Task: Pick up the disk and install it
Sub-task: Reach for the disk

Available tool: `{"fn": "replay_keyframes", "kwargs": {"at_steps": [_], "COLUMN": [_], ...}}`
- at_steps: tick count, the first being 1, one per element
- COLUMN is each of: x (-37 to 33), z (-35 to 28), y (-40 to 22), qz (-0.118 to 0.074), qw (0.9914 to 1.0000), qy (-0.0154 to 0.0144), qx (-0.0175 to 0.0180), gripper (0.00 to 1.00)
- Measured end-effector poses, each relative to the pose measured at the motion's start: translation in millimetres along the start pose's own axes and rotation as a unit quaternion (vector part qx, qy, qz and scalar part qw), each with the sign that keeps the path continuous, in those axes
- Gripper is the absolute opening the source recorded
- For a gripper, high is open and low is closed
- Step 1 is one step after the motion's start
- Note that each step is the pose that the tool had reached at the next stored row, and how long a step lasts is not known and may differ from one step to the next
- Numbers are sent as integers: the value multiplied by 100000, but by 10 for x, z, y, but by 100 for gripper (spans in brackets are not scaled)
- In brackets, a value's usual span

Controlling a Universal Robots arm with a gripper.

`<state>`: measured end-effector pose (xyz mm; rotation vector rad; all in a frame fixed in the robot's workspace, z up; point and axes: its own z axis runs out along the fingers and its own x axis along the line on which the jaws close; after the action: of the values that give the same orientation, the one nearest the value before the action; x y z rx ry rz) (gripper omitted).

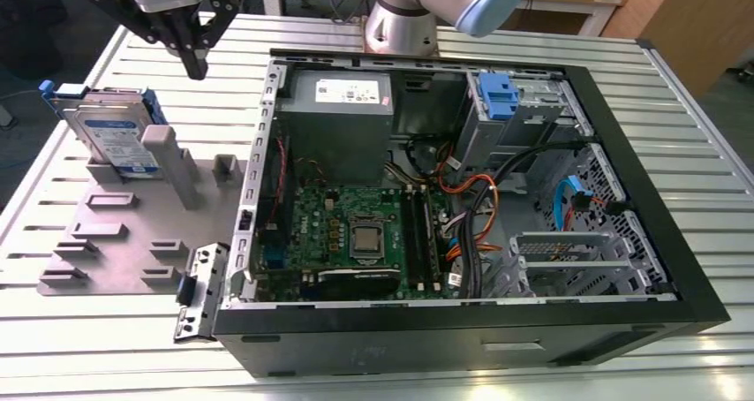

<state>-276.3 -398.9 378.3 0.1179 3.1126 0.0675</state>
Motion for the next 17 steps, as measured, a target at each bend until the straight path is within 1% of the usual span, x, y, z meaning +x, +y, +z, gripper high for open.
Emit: {"fn": "replay_keyframes", "kwargs": {"at_steps": [17], "x": [41], "z": [-1], "y": [-3], "qz": [-1], "qw": [100000], "qy": [-5], "qx": [-3], "gripper": [11]}}
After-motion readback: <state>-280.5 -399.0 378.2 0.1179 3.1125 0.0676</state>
